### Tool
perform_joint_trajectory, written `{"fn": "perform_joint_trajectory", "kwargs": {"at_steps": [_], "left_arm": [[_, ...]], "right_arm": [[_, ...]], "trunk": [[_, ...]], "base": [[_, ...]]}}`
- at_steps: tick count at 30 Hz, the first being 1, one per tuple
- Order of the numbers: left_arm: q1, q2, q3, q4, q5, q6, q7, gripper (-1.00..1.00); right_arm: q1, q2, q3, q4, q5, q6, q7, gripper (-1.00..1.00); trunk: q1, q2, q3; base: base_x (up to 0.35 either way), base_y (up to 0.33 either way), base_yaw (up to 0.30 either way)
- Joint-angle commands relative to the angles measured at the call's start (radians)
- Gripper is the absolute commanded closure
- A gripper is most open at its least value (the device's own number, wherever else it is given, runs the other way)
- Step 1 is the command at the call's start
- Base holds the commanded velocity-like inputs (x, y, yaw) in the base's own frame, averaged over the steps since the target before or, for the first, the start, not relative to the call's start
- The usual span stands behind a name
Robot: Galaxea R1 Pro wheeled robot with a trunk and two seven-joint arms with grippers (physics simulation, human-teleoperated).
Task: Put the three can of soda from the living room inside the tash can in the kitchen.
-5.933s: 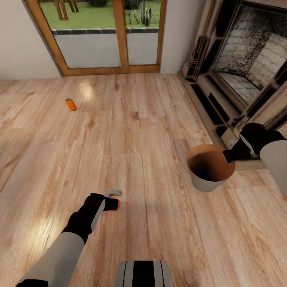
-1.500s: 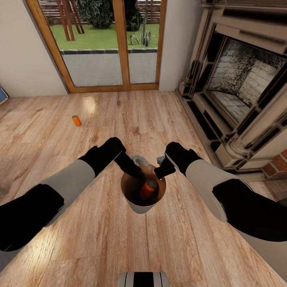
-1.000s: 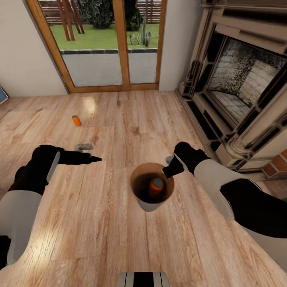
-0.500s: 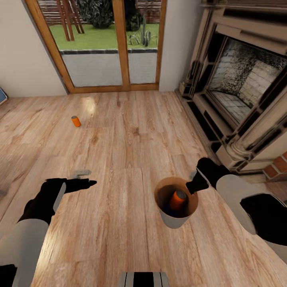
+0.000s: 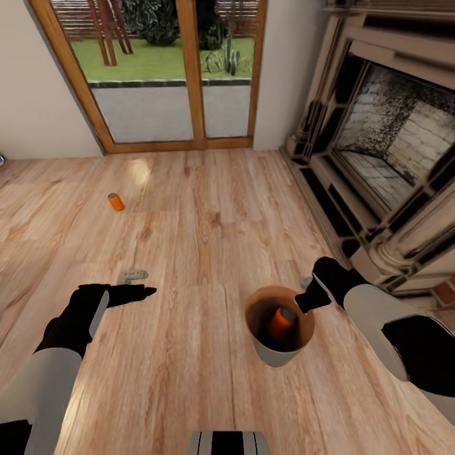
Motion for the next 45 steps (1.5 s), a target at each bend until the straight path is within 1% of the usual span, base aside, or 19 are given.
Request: {"fn": "perform_joint_trajectory", "kwargs": {"at_steps": [1, 10, 16, 26, 41, 45], "left_arm": [[0.000, 0.000, 0.000, 0.000, 0.001, 0.000, -0.001, -1.00], [0.000, -0.001, 0.000, -0.002, 0.003, 0.004, -0.001, -1.00], [0.000, -0.002, 0.000, -0.003, 0.004, 0.008, -0.002, -1.00], [0.000, -0.003, 0.000, -0.002, 0.004, 0.010, -0.002, -1.00], [0.001, -0.005, 0.000, -0.001, 0.002, 0.011, -0.002, -1.00], [0.001, -0.006, -0.009, -0.001, 0.002, 0.011, -0.002, -1.00]], "right_arm": [[0.000, 0.003, -0.005, 0.001, -0.022, 0.004, 0.005, 1.00], [0.001, 0.006, -0.004, 0.001, -0.022, 0.001, 0.005, 1.00], [0.001, -0.001, -0.005, 0.003, -0.021, -0.020, 0.004, 1.00], [0.001, -0.003, -0.007, 0.001, -0.023, -0.022, 0.005, 1.00], [0.001, 0.003, -0.004, 0.003, -0.023, -0.024, 0.005, 1.00], [0.001, 0.003, -0.004, 0.003, -0.023, -0.024, 0.005, 1.00]], "trunk": [[0.000, 0.000, 0.000], [0.000, 0.000, 0.000], [0.000, 0.000, 0.000], [0.000, 0.000, 0.000], [0.000, 0.000, 0.000], [0.000, 0.000, 0.000]], "base": [[0.327, 0.000, 0.159], [0.327, 0.000, 0.224], [0.321, 0.000, 0.243], [0.312, 0.000, 0.247], [0.305, 0.000, 0.248], [0.323, 0.000, 0.248]]}}
